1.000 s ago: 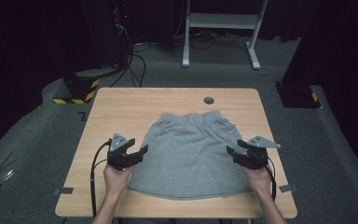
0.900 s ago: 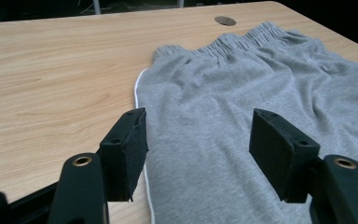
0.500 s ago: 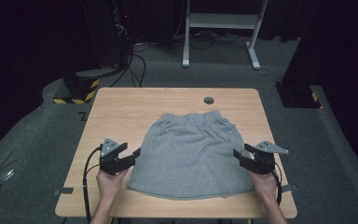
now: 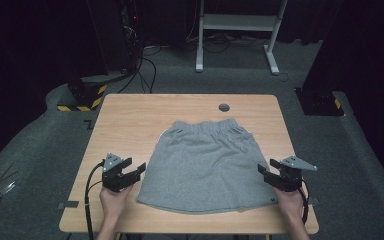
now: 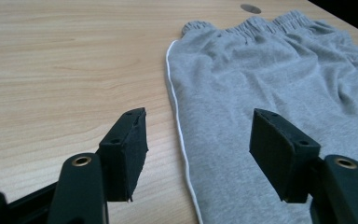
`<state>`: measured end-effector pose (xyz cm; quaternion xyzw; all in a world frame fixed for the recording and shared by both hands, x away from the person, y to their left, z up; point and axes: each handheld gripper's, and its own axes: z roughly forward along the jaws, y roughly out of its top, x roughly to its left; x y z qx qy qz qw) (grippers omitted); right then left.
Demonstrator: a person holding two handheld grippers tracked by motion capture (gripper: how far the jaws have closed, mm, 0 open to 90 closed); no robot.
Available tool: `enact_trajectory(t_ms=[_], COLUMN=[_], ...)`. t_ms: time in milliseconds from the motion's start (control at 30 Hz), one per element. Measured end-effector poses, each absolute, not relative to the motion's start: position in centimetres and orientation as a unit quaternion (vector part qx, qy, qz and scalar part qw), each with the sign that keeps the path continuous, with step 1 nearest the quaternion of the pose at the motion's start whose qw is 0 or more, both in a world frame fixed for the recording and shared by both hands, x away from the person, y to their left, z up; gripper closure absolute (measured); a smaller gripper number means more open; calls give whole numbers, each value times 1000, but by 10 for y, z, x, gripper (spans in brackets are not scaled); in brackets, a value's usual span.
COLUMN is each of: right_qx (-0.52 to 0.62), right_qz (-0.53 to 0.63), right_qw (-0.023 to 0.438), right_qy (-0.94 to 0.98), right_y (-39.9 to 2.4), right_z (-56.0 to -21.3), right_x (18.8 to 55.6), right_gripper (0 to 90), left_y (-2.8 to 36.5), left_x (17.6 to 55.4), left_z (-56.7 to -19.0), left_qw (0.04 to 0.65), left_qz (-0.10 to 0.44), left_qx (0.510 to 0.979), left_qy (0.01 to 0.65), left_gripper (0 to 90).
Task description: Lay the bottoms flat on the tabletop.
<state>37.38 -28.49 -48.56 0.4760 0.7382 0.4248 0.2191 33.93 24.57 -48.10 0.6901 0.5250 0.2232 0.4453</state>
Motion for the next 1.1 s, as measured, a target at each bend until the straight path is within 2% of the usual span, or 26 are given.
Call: enact_trajectory(t_ms=[733,1100], right_qx=[513,527], right_qz=[360,318], right_qw=[235,250], right_qy=[743,747], right_y=[-313,-320], right_z=[-510,-521], right_x=[367,373], right_gripper=[434,432], left_y=[255,254], left_x=[343,353], left_z=[-507,-523], left_qw=[400,355], left_qz=[219,234], left_qx=[702,709], left_qy=[547,563], left_gripper=[368,367])
